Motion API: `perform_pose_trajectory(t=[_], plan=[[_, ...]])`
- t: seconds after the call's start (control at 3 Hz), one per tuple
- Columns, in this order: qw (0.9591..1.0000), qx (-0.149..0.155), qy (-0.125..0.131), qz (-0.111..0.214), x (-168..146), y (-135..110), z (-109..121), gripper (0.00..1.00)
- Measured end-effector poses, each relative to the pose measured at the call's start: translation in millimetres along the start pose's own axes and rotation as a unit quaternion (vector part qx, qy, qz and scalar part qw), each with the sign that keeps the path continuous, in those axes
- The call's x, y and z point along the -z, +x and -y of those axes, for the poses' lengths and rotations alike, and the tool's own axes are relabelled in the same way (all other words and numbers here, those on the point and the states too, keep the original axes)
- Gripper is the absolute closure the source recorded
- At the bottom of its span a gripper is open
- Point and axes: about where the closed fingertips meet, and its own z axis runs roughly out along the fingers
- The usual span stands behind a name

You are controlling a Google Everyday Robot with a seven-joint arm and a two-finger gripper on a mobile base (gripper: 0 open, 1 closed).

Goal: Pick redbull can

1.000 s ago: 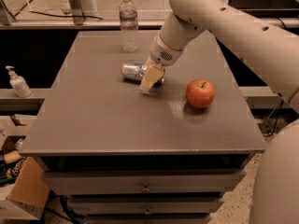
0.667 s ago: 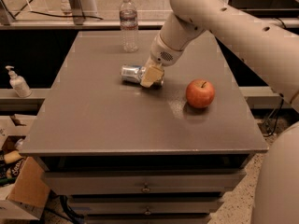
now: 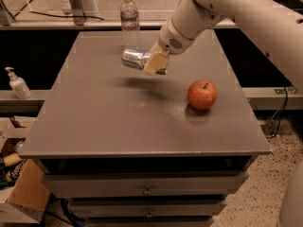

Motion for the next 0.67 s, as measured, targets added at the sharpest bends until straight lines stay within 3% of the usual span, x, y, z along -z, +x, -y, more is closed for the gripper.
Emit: perform_pose_trajectory(t=[0.33, 0.67], plan=[[0.9983, -0.003, 0.020, 0.055, 30.5, -20.4, 8.0, 1.00], [0.9979, -0.004, 0.020, 0.062, 33.0, -23.3, 7.8, 1.00]])
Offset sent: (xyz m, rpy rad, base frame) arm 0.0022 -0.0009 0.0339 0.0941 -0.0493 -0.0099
